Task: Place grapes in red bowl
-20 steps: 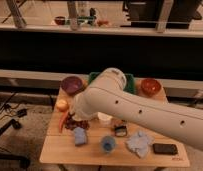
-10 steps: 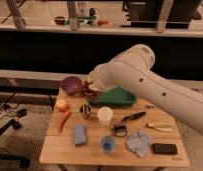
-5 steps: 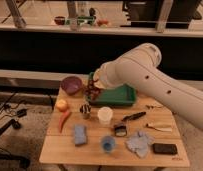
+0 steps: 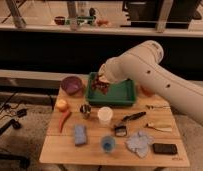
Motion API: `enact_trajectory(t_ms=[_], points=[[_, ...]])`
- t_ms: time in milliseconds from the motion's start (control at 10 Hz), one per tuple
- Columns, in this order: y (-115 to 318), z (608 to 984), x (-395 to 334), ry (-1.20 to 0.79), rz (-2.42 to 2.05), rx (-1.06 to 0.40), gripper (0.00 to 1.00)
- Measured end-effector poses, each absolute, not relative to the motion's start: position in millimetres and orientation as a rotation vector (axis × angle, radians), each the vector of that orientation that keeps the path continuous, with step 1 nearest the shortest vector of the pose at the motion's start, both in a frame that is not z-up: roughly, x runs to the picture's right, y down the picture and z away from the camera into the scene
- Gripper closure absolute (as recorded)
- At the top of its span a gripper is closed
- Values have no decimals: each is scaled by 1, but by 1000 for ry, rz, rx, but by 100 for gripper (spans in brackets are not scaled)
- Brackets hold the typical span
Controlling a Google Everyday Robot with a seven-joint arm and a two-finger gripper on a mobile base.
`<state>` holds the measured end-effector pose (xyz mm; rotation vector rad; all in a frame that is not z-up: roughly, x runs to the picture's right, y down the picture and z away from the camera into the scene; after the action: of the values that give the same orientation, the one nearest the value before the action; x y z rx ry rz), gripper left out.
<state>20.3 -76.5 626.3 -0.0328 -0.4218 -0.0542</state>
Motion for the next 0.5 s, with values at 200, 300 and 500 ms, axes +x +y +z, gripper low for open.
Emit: enact_trajectory(t_ms=[200,300,500], points=[[-89,634,37,-408,-1,-22,82],[-94,637,42,-405,26,-16,82],[-100,639,61,-391,87,-4,82]])
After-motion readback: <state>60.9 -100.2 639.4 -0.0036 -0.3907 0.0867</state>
